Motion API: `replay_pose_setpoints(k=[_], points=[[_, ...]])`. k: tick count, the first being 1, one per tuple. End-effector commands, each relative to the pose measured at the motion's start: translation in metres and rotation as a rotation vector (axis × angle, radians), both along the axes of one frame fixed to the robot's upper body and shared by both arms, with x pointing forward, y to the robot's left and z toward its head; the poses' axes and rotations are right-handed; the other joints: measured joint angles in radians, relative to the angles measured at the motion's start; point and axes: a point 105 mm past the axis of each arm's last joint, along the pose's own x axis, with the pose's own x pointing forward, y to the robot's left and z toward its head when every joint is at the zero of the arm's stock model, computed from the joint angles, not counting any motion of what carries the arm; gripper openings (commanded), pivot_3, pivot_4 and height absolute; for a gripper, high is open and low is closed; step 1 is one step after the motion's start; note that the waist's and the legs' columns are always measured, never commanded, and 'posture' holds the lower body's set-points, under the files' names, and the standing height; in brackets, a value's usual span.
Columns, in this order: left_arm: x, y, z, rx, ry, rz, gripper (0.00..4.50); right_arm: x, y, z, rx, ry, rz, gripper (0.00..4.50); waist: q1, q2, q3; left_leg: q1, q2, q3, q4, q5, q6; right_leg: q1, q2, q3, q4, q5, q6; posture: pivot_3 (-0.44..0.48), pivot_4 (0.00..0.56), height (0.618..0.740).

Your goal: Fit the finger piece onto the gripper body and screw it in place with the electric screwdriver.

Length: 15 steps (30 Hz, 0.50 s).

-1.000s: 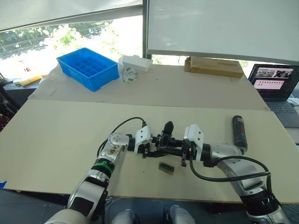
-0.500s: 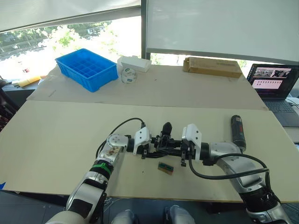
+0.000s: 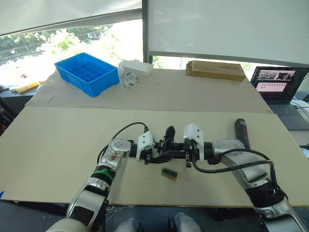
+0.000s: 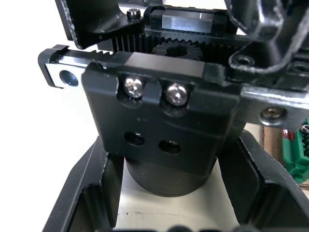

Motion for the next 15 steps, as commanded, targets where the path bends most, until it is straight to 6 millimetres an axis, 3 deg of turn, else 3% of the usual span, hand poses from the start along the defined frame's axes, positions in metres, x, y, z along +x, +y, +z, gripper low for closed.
replay_pose_setpoints(k=[1, 15], points=[[-0.0089, -0.0068, -0.0052, 0.028, 0.006, -0.065, 2.31, 0.0127, -0.0193, -0.0373, -0.142, 0.132, -0.181, 0.37, -0.001, 0.0, 0.0, 0.001, 0.001, 0.0, 0.0, 0.0, 0.0, 0.001, -0.002, 0.0, 0.0, 0.0, 0.0, 0.0, 0.15, 0.74], [-0.0117, -0.0079, -0.0075, 0.028, 0.019, -0.072, 2.31, 0.0094, -0.017, -0.0299, -0.229, 0.239, -0.196, 0.37, -0.002, 0.001, -0.002, 0.002, 0.001, 0.0, -0.002, 0.0, 0.0, 0.001, -0.009, -0.001, 0.001, -0.001, -0.002, 0.0, 0.15, 0.74]])
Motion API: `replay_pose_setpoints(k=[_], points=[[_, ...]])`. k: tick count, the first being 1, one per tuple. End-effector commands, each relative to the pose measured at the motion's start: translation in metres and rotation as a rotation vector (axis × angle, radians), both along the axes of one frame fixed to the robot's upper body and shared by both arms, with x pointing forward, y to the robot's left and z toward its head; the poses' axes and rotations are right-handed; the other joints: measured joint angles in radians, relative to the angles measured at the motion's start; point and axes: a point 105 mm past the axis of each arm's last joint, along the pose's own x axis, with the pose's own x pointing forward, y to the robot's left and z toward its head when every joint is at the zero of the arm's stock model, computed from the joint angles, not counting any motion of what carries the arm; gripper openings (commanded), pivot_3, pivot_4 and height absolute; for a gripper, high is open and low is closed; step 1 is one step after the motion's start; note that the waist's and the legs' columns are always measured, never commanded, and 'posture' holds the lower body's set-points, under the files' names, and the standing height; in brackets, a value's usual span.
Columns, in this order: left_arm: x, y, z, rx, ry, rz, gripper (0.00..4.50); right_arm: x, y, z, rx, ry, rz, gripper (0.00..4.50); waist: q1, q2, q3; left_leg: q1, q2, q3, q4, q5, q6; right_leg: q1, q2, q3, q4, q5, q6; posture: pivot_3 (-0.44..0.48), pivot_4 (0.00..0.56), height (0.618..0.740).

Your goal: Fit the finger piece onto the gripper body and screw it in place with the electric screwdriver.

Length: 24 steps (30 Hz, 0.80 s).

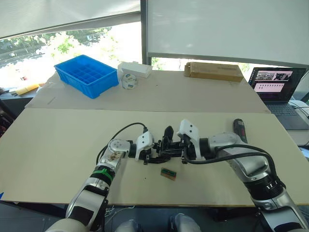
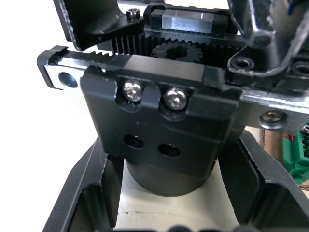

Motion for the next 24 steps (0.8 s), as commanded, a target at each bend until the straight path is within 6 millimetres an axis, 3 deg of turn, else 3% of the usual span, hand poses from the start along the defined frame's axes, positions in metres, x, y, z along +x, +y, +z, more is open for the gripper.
replay_pose_setpoints(k=[1, 13, 24], points=[[-0.012, -0.009, -0.006, 0.024, 0.013, -0.077, 2.31, 0.007, -0.023, -0.036, -0.143, 0.119, -0.138, 0.37, 0.0, 0.0, 0.0, 0.0, 0.0, 0.0, 0.0, 0.0, 0.0, 0.0, 0.0, 0.0, 0.0, 0.0, 0.0, 0.0, 0.15, 0.74], [-0.012, -0.009, -0.007, 0.018, 0.015, -0.067, 2.31, -0.012, -0.028, -0.066, -0.154, 0.176, -0.109, 0.37, 0.003, -0.001, -0.006, 0.003, 0.0, 0.0, -0.007, 0.0, 0.0, 0.002, -0.001, 0.0, -0.003, 0.0, 0.0, 0.0, 0.15, 0.74], [-0.013, -0.009, -0.008, 0.023, 0.016, -0.072, 2.31, -0.002, -0.019, -0.043, -0.159, 0.116, -0.09, 0.37, 0.001, 0.0, -0.01, 0.003, 0.0, 0.0, -0.011, 0.0, -0.001, 0.001, -0.001, 0.0, -0.004, -0.001, -0.001, 0.0, 0.15, 0.74]])
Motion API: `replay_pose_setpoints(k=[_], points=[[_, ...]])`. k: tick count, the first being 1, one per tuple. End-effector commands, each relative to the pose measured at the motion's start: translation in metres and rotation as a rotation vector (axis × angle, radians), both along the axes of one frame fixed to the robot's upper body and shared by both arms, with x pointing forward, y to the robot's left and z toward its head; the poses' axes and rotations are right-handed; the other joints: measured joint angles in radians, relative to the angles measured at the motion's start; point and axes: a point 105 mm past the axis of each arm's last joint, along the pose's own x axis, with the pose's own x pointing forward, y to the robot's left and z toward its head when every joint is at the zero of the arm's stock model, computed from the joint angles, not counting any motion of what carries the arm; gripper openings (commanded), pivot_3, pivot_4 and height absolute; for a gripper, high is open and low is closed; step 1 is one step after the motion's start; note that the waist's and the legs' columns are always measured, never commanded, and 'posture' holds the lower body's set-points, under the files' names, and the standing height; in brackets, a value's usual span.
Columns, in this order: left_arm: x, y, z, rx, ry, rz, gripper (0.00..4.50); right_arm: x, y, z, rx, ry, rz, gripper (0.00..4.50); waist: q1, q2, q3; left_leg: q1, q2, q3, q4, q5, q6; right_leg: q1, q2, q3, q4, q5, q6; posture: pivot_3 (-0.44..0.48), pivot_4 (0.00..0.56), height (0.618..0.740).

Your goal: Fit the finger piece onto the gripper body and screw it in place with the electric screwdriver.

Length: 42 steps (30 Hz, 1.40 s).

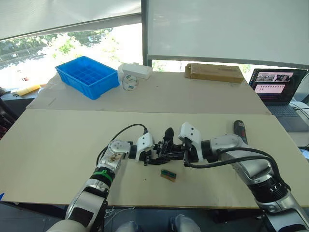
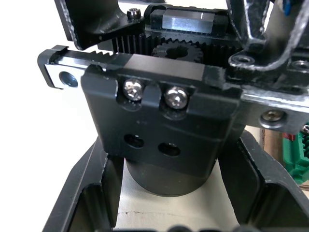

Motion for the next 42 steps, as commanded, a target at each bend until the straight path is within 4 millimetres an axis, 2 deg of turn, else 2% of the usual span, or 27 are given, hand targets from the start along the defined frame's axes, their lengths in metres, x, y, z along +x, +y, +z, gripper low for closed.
replay_pose_setpoints(k=[1, 7, 14, 19, 21, 24, 26, 30, 36, 42], points=[[-0.011, -0.009, -0.005, 0.021, 0.014, -0.071, 2.31, 0.003, -0.011, -0.033, -0.146, 0.115, -0.086, 0.37, -0.001, 0.0, 0.0, 0.0, 0.0, 0.0, 0.0, 0.0, 0.0, 0.0, 0.0, 0.0, 0.0, 0.0, 0.0, 0.0, 0.15, 0.74], [-0.011, -0.01, -0.006, 0.022, 0.016, -0.073, 2.31, 0.0, -0.005, -0.027, -0.191, 0.123, -0.056, 0.37, -0.001, 0.0, 0.0, 0.0, 0.0, 0.0, -0.001, 0.0, 0.0, -0.001, -0.001, 0.0, 0.0, 0.0, -0.001, 0.0, 0.15, 0.74], [-0.012, -0.011, -0.007, 0.02, 0.02, -0.071, 2.31, -0.001, -0.007, -0.027, -0.216, 0.13, -0.051, 0.37, 0.0, 0.0, 0.0, -0.001, 0.0, -0.001, -0.001, 0.0, 0.0, -0.001, -0.001, 0.0, 0.0, -0.001, -0.001, 0.0, 0.15, 0.74], [-0.012, -0.01, -0.009, 0.019, 0.024, -0.063, 2.31, -0.008, 0.008, -0.001, -0.126, 0.043, 0.024, 0.37, 0.001, 0.0, 0.0, -0.001, 0.0, -0.001, -0.002, 0.0, 0.0, -0.002, -0.001, 0.0, -0.001, -0.001, -0.001, 0.0, 0.15, 0.74], [-0.012, -0.009, -0.009, 0.017, 0.026, -0.055, 2.31, -0.013, 0.013, 0.012, -0.089, -0.008, 0.065, 1.37, 0.002, 0.001, 0.0, -0.003, 0.0, -0.001, -0.002, 0.0, 0.0, -0.003, -0.002, 0.0, -0.001, -0.001, -0.001, 0.0, 0.15, 0.74], [-0.011, -0.007, -0.01, 0.018, 0.029, -0.046, 2.31, -0.021, 0.02, 0.03, -0.034, -0.089, 0.124, 2.33, 0.005, 0.001, 0.001, -0.007, 0.0, -0.001, -0.002, 0.0, 0.0, -0.006, -0.002, -0.001, -0.002, -0.001, -0.001, 0.0, 0.15, 0.74], [-0.01, -0.005, -0.011, 0.021, 0.033, -0.039, 2.31, -0.024, 0.022, 0.039, -0.01, -0.146, 0.146, 3.17, 0.009, 0.001, 0.001, -0.014, -0.001, -0.002, 0.0, 0.0, 0.0, -0.011, -0.001, -0.002, -0.001, 0.0, 0.0, 0.0, 0.15, 0.74], [-0.009, -0.003, -0.013, 0.024, 0.041, -0.028, 2.31, -0.023, 0.016, 0.039, -0.021, -0.172, 0.129, 4.44, 0.013, 0.001, 0.001, -0.019, -0.005, -0.001, 0.001, 0.001, -0.001, -0.017, 0.002, -0.006, 0.0, 0.001, 0.001, 0.0, 0.15, 0.74], [-0.009, -0.003, -0.014, 0.025, 0.043, -0.027, 2.31, -0.015, 0.002, 0.037, -0.017, -0.2, 0.064, 4.48, 0.014, 0.001, 0.001, -0.019, -0.005, -0.001, 0.001, 0.001, 0.0, -0.017, 0.001, -0.006, -0.001, 0.0, 0.003, 0.0, 0.15, 0.74], [-0.009, -0.002, -0.014, 0.027, 0.041, -0.025, 2.31, -0.018, 0.006, 0.058, 0.147, -0.278, 0.09, 4.48, 0.014, 0.001, 0.001, -0.019, -0.005, -0.001, 0.001, 0.001, 0.0, -0.017, 0.002, -0.006, 0.0, 0.0, 0.003, 0.0, 0.15, 0.74]])
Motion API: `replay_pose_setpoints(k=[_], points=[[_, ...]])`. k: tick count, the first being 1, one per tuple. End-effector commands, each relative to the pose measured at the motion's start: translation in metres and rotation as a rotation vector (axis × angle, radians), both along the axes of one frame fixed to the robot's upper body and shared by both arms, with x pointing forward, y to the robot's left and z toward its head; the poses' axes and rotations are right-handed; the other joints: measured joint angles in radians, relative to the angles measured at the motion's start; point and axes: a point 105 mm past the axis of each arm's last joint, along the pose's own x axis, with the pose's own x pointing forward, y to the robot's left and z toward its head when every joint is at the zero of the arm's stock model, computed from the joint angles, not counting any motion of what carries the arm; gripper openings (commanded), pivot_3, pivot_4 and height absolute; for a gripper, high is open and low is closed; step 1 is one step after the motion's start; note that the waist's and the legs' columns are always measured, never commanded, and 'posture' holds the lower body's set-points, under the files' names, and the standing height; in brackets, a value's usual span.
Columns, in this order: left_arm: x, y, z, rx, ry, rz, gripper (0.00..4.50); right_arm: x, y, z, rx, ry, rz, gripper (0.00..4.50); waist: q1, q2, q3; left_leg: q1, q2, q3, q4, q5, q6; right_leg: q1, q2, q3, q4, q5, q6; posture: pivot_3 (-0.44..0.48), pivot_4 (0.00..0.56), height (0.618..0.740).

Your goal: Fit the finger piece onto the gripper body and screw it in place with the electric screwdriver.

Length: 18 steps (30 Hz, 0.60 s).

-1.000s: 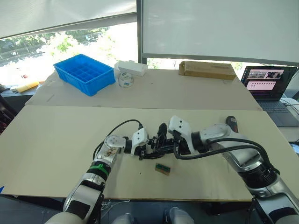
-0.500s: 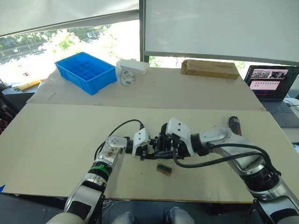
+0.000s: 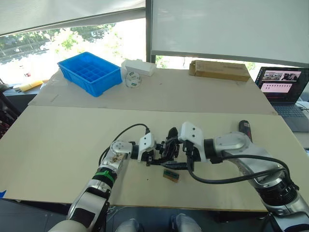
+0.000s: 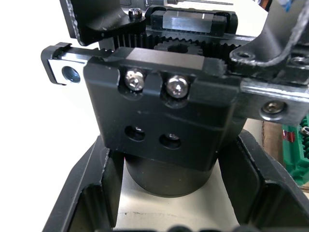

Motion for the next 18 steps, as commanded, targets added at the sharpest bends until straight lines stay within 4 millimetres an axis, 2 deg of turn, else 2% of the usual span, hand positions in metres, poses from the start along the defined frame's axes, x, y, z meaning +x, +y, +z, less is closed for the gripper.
replay_pose_setpoints(k=[1, 9, 11, 13, 14, 18], points=[[-0.006, 0.002, -0.017, 0.052, 0.047, -0.01, 2.31, -0.002, 0.003, 0.023, 0.108, -0.114, 0.039, 4.48, 0.0, 0.0, 0.0, 0.0, 0.0, 0.0, 0.0, 0.0, 0.0, 0.0, 0.001, 0.0, 0.0, 0.0, 0.0, 0.0, 0.15, 0.74], [-0.002, 0.002, -0.012, 0.013, 0.059, 0.023, 2.31, -0.022, 0.003, 0.051, 0.328, -0.216, 0.158, 4.48, 0.0, 0.0, 0.0, 0.0, 0.0, 0.0, 0.0, 0.0, 0.0, 0.001, 0.002, 0.0, 0.0, 0.0, 0.0, 0.0, 0.15, 0.74], [0.0, 0.001, -0.009, -0.004, 0.063, 0.038, 3.38, -0.025, 0.0, 0.056, 0.353, -0.237, 0.164, 4.5, 0.0, 0.0, 0.0, 0.0, 0.0, 0.0, 0.0, 0.0, 0.0, 0.001, 0.002, 0.0, 0.0, 0.0, 0.0, 0.0, 0.15, 0.74], [0.002, 0.002, -0.006, -0.022, 0.053, 0.057, 4.24, -0.028, -0.003, 0.058, 0.362, -0.239, 0.164, 4.5, 0.001, 0.0, 0.001, 0.001, 0.0, 0.0, 0.001, 0.0, 0.0, 0.001, 0.002, 0.0, 0.001, 0.0, 0.0, 0.0, 0.15, 0.74], [0.002, 0.004, -0.005, -0.013, 0.019, 0.054, 4.45, -0.03, -0.005, 0.058, 0.364, -0.236, 0.162, 4.5, 0.001, 0.0, 0.001, 0.001, -0.001, 0.0, 0.001, 0.0, 0.0, 0.001, 0.002, 0.001, 0.001, 0.0, 0.0, 0.0, 0.15, 0.74], [0.004, 0.015, 0.001, -0.033, 0.01, 0.081, 4.45, -0.038, -0.014, 0.06, 0.364, -0.237, 0.141, 4.5, -0.001, 0.0, 0.002, 0.001, 0.0, 0.0, 0.0, 0.0, 0.0, 0.001, 0.001, 0.001, 0.001, 0.0, 0.0, 0.0, 0.15, 0.74]])
